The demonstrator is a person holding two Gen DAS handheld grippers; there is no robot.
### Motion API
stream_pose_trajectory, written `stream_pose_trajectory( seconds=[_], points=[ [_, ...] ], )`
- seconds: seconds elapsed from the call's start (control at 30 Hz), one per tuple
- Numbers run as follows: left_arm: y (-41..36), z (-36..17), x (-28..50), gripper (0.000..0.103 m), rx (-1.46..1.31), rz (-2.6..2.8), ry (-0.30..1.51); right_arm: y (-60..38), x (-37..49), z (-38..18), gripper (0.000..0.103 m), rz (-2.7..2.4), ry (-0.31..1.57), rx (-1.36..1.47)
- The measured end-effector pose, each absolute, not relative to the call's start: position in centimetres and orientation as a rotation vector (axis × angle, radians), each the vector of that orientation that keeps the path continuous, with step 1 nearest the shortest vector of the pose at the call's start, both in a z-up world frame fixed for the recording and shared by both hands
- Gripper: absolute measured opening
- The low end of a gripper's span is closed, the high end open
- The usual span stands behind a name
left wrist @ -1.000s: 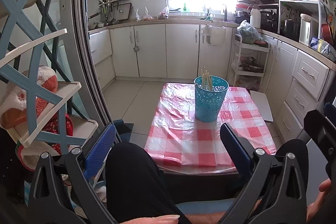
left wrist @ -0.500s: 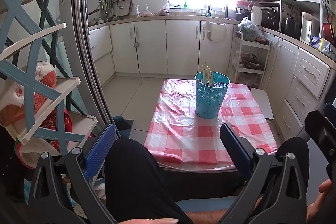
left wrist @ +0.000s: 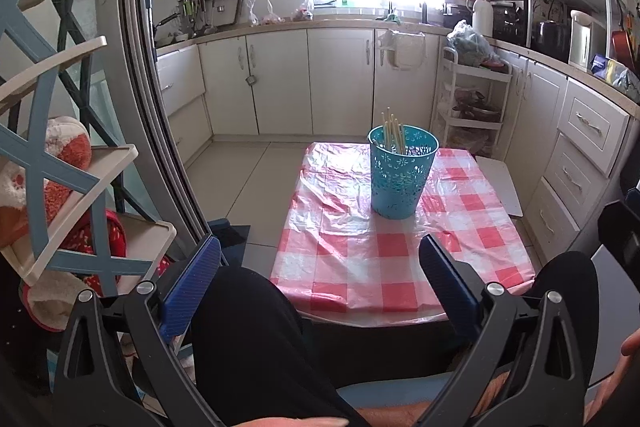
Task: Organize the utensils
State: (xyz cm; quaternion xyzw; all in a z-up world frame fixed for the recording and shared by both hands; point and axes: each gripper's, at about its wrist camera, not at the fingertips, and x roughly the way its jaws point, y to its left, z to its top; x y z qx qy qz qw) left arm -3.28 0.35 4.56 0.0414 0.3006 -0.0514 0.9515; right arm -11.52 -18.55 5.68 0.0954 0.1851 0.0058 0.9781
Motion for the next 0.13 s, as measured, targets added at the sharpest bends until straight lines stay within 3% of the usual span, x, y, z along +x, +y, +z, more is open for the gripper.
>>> stream_pose_trajectory(
  seconds=[0.13],
  points=[
    [0.1, 3.5, -1.8, 0.096, 0.084, -0.106, 0.644, -19.1, -10.3, 4.7, 0.096, -0.002, 0.407, 0.203]
  ],
)
